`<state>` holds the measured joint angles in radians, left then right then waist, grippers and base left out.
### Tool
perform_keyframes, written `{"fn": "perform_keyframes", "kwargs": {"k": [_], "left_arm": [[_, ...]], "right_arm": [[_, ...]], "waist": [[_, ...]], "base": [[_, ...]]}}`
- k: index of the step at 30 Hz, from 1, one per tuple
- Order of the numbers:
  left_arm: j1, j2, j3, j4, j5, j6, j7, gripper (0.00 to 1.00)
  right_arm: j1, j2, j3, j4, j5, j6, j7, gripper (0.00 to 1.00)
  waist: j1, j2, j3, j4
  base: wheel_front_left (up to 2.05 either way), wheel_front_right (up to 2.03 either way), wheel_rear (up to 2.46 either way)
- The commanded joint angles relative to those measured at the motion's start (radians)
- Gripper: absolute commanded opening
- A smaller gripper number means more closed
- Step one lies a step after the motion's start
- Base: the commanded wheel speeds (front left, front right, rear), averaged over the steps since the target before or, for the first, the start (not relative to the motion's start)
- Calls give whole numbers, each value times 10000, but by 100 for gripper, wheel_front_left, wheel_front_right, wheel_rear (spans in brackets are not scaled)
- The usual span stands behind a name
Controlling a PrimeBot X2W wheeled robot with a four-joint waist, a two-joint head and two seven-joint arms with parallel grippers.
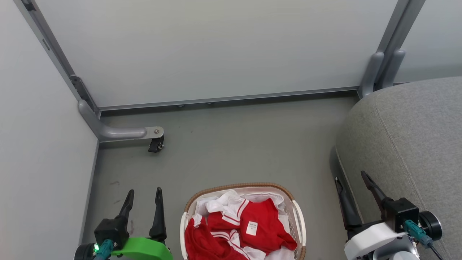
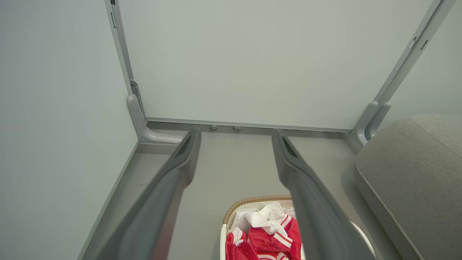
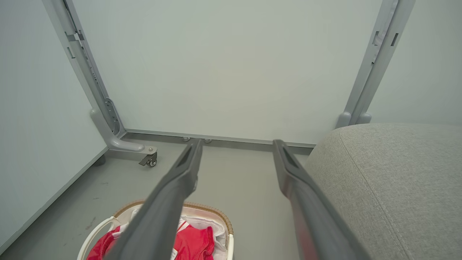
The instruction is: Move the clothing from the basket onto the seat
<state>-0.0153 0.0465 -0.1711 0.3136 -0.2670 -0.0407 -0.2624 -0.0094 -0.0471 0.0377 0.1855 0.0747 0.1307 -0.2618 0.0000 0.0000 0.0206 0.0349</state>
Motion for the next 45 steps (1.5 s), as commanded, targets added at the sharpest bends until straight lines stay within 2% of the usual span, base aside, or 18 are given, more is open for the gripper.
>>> {"fn": "perform_keyframes", "kwargs": {"k": [1, 27, 33, 38, 45], "left_arm": [[140, 69, -14, 12, 53, 28, -23, 100], [-86, 66, -136, -18, -189, -46, -20, 100], [-654, 65, -513, 71, -255, -186, -20, 100], [-1473, 65, -935, 293, 28, -305, -18, 100], [-3016, 66, -1453, 1506, 437, -433, -18, 100]], "right_arm": [[162, -60, -9, -38, -50, 0, -49, 100], [-99, -57, -57, -171, -51, 0, -49, 100], [-418, -55, -48, -302, -109, 0, -49, 100], [-916, -55, -13, -514, -128, 0, -48, 100], [-1767, -49, 59, -921, 49, 0, -48, 100]], "waist": [[0, 0, 4, 0], [0, 0, 399, -120], [0, 0, 1148, -344], [0, 0, 2214, -654], [0, 0, 4032, -1265]], "base": [[0, 0, 0], [0, 0, 0], [0, 0, 0], [0, 0, 0], [0, 0, 0]]}}
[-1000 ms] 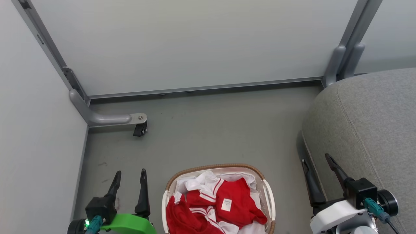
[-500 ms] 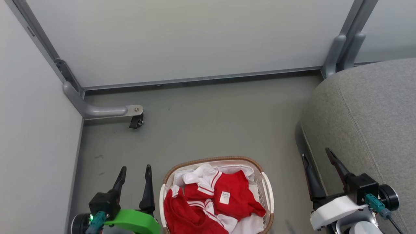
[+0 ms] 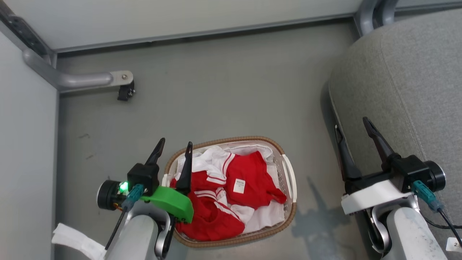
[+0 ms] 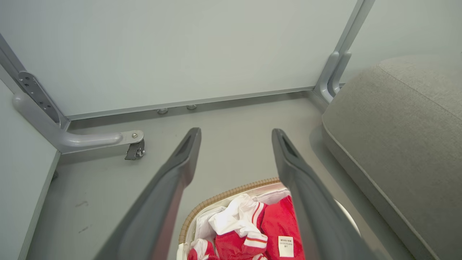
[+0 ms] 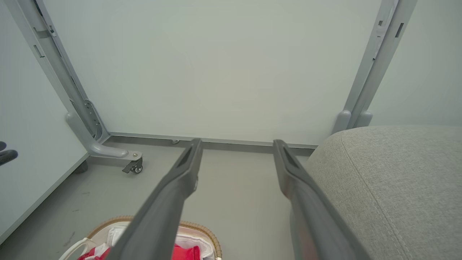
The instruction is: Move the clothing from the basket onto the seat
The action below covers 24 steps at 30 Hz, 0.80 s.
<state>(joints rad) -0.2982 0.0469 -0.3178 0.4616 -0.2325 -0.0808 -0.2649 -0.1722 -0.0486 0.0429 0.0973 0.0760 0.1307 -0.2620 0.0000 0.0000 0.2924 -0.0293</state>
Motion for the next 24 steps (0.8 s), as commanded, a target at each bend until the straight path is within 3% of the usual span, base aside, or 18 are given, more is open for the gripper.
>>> {"fn": "perform_keyframes", "kwargs": {"k": [1, 12, 24], "left_arm": [[-446, 63, -75, 307, 237, -55, 7, 100], [-2222, 368, -662, 3096, 1378, -310, 7, 100], [-3420, 732, -1065, 5265, 1656, -366, 7, 100]], "right_arm": [[-271, -33, 18, -70, 67, 0, -46, 100], [-1180, -26, 498, -224, 627, 0, -46, 100], [-1706, -26, 846, -387, 1232, 0, -47, 100]], "waist": [[0, 0, 1559, -710], [0, 0, 3489, -1663], [0, 0, 4918, -2320]], "base": [[0, 0, 0], [0, 0, 0], [0, 0, 0]]}}
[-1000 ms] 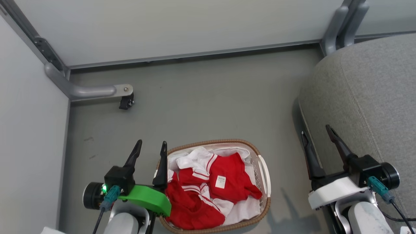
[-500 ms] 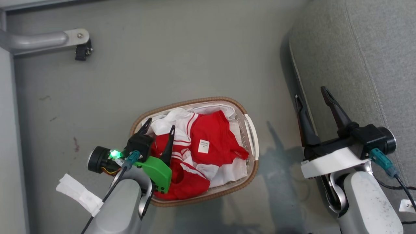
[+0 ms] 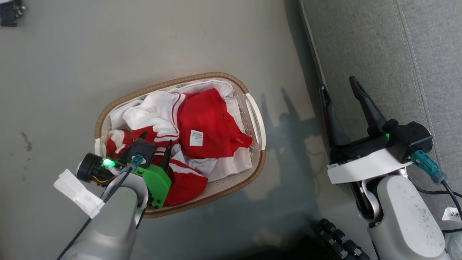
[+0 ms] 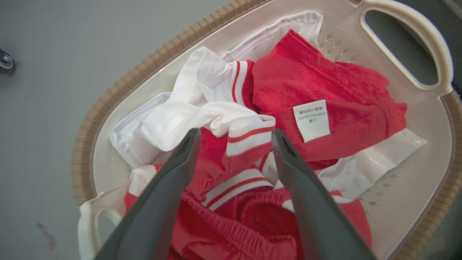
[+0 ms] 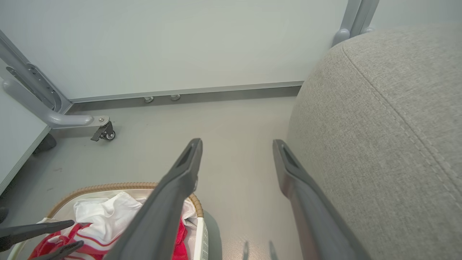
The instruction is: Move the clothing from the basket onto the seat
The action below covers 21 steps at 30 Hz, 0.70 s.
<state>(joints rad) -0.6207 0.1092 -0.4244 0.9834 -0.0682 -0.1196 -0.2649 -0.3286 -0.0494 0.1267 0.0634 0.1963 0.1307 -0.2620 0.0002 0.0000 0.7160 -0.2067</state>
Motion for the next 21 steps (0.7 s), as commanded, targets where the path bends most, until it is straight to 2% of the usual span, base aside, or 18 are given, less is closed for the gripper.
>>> {"fn": "perform_keyframes", "kwargs": {"k": [1, 7, 13, 14, 15, 16, 17, 18, 19, 20, 21], "left_arm": [[-281, 122, 6, 153, 27, 73, 5, 100], [-772, 295, 95, 792, -31, 300, 7, 100], [-1138, 298, 73, 1218, -102, 334, 7, 100], [-1173, 266, 66, 1279, -128, 333, 7, 80], [-1193, 241, 67, 1332, -147, 323, 7, 65], [-1215, 221, 60, 1382, -174, 305, 7, 44], [-1245, 206, 51, 1403, -197, 295, 7, 35], [-1279, 192, 42, 1380, -215, 291, 7, 21], [-1287, 183, 40, 1351, -241, 289, 7, 15], [-1287, 169, 35, 1309, -258, 284, 7, 3], [-1268, 138, 20, 1258, -246, 276, 7, 0]], "right_arm": [[-178, -17, 25, -60, 66, 0, -47, 100], [-358, -17, 131, -103, 273, 0, -46, 100], [-394, -19, 189, -81, 356, 0, -46, 100], [-402, -19, 182, -69, 351, 0, -47, 100], [-405, -20, 181, -54, 339, 0, -46, 100], [-415, -20, 190, -39, 316, 0, -47, 100], [-426, -20, 199, -32, 297, 0, -46, 100], [-442, -20, 211, -25, 268, 0, -46, 100], [-461, -19, 217, -18, 248, 0, -46, 100], [-477, -22, 215, -11, 228, 0, -46, 100], [-479, -22, 208, -4, 186, 0, -46, 100]], "waist": [[-2, 0, 756, -578], [-2, 0, 1128, -762], [-2, 0, 1261, -819], [-2, 0, 1261, -810], [-2, 0, 1256, -799], [-2, 0, 1245, -784], [-2, 0, 1234, -770], [-2, 0, 1219, -747], [-2, 0, 1204, -726], [-2, 0, 1178, -698], [-2, 0, 1136, -659]], "base": [[0, 0, 0], [0, 0, 0], [0, 0, 0], [0, 0, 0], [0, 0, 0], [0, 0, 0], [0, 0, 0], [0, 0, 0], [0, 0, 0], [0, 0, 0], [0, 0, 0]]}}
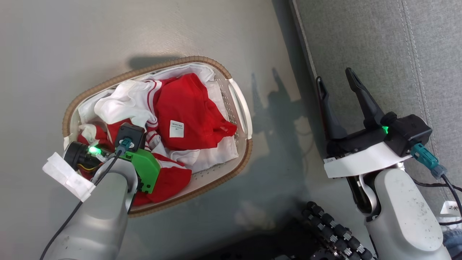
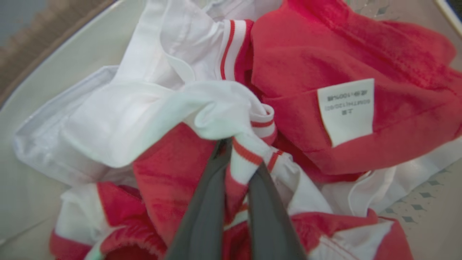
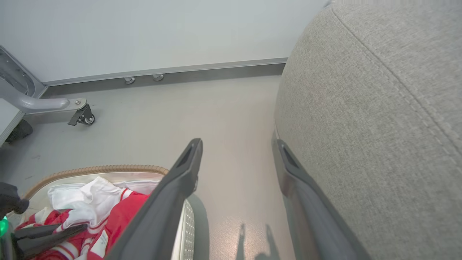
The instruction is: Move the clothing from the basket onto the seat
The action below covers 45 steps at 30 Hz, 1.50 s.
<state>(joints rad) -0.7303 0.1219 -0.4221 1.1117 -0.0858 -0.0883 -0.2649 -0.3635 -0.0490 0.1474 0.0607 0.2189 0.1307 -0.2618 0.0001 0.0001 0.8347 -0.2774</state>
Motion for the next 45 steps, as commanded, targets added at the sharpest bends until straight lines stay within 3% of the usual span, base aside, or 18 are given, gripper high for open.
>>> {"fn": "perform_keyframes", "kwargs": {"k": [1, 12, 25, 35, 45], "left_arm": [[-147, -8, -15, -74, -74, -48, 7, 0], [522, -311, -270, -910, -201, -235, 6, 0], [1564, -300, -1523, -2887, -113, -426, 6, 0], [1767, 437, -3335, -4602, -768, -429, 3, 0], [801, 1752, -4667, -6406, -1321, -429, 3, 0]], "right_arm": [[-120, -24, 2, 31, -70, 0, -49, 100], [186, -27, -113, 307, -517, 0, -49, 100], [1256, -32, -434, 789, -1239, -1, -49, 100], [2381, -32, -407, 1065, -1508, -1, -49, 100], [3241, -31, -153, 1295, -1544, -1, -49, 100]], "waist": [[-1, -1, -83, 76], [-1, -1, -1178, 560], [-1, -1, -3880, 1650], [-1, -1, -6022, 2412], [-1, -1, -7637, 2655]], "base": [[0, 0, 0], [0, 0, 0], [0, 0, 0], [0, 0, 0], [0, 0, 0]]}}
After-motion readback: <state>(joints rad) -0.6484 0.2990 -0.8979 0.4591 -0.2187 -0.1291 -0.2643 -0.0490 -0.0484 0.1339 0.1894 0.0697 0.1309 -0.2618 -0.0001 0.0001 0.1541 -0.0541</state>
